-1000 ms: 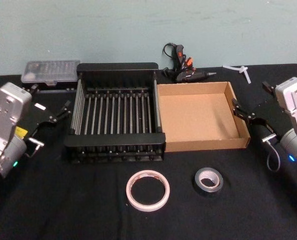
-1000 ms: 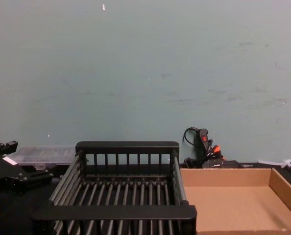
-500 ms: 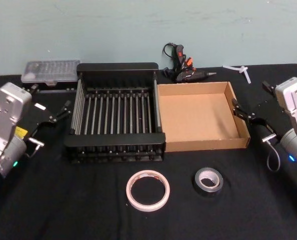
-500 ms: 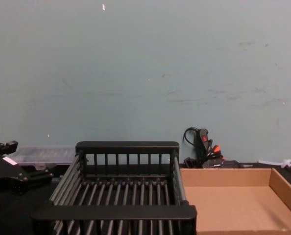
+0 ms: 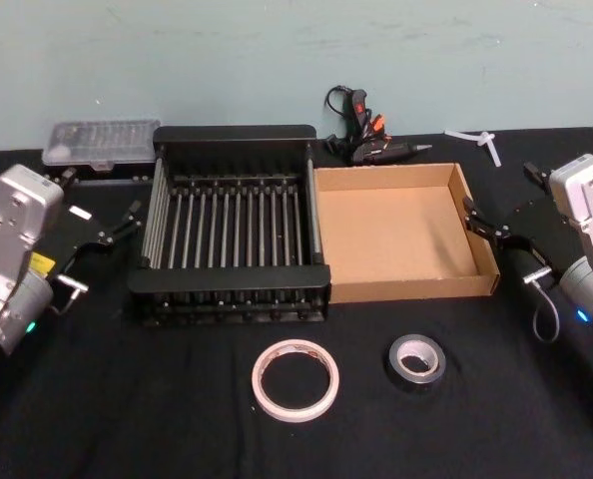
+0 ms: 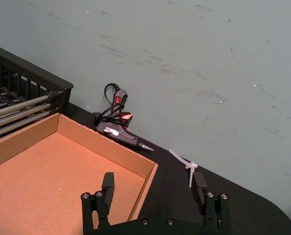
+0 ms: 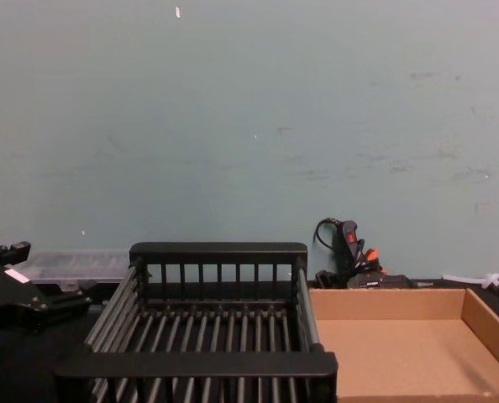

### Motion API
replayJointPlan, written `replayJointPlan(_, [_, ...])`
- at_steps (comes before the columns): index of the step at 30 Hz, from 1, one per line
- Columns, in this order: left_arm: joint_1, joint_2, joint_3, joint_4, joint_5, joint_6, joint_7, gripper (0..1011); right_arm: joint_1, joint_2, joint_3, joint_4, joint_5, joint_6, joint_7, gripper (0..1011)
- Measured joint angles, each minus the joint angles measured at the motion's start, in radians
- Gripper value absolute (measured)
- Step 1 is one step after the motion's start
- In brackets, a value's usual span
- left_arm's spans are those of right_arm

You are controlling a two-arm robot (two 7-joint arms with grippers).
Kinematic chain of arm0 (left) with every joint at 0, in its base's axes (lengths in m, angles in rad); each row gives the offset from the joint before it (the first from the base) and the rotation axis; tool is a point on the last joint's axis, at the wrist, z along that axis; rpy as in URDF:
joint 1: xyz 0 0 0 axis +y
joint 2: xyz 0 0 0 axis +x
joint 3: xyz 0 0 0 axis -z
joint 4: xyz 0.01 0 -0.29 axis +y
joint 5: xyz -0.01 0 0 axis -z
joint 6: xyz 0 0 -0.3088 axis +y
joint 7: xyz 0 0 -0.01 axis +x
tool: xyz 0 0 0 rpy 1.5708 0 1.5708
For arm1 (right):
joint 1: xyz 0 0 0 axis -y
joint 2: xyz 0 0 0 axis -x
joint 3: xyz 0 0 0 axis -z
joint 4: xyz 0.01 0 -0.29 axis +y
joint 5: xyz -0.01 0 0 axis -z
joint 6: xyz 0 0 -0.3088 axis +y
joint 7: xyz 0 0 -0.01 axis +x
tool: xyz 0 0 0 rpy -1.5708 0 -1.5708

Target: Pick up the white tape and place it into the black box , Pick up the silver tape and place it into the brown box.

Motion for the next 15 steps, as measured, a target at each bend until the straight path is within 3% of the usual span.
replayJointPlan(15, [0.0, 0.0, 0.0, 0.0, 0.0, 0.0, 0.0, 1001, -0.044, -0.006, 0.046, -0.06, 0.005, 0.033, 0.03, 1002])
